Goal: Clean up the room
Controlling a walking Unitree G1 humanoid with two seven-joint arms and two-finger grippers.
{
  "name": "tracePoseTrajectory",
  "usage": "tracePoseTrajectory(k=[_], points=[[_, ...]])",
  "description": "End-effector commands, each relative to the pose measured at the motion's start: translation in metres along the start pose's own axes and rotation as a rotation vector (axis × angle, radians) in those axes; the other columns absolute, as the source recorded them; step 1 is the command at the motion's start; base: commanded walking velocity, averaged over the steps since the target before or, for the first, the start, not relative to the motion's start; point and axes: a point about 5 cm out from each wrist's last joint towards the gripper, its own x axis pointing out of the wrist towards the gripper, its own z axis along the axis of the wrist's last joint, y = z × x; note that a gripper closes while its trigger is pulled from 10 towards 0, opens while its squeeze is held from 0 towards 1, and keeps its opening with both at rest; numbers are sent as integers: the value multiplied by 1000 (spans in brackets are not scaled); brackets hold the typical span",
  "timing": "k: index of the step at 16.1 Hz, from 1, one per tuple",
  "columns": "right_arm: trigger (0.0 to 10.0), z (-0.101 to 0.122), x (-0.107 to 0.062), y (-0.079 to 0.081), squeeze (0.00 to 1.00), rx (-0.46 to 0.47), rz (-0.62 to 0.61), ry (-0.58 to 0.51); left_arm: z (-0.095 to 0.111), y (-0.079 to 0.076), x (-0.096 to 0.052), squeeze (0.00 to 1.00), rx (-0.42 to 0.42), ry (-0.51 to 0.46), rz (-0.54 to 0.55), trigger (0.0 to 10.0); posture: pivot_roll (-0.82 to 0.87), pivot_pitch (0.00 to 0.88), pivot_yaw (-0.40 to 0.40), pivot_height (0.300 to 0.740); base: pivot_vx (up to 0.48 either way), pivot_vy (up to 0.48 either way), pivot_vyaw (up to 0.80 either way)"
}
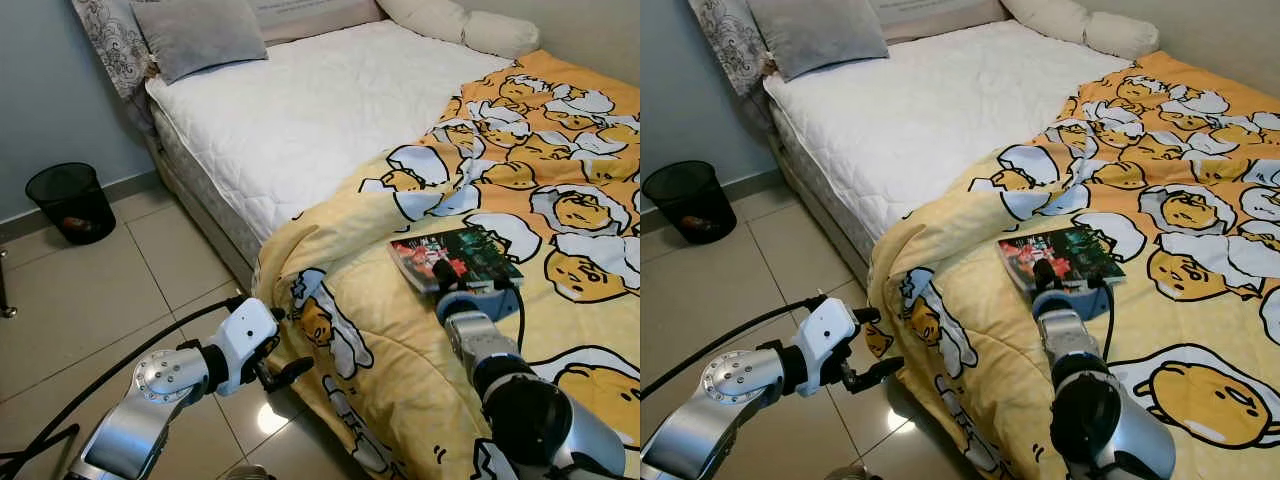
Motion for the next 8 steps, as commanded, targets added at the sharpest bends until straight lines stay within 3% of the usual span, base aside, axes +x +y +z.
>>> tracePoseTrajectory(k=[1,8], points=[[0,0,1,3,0,-5,0,-5,3,-1,-2,1000,8,-5,1,10000,334,0,-13,740,0,0,0],[0,2,0,0,0,-19,-11,-6,6,0,0,1000,8,-11,-3,10000,329,0,-12,740,0,0,0]])
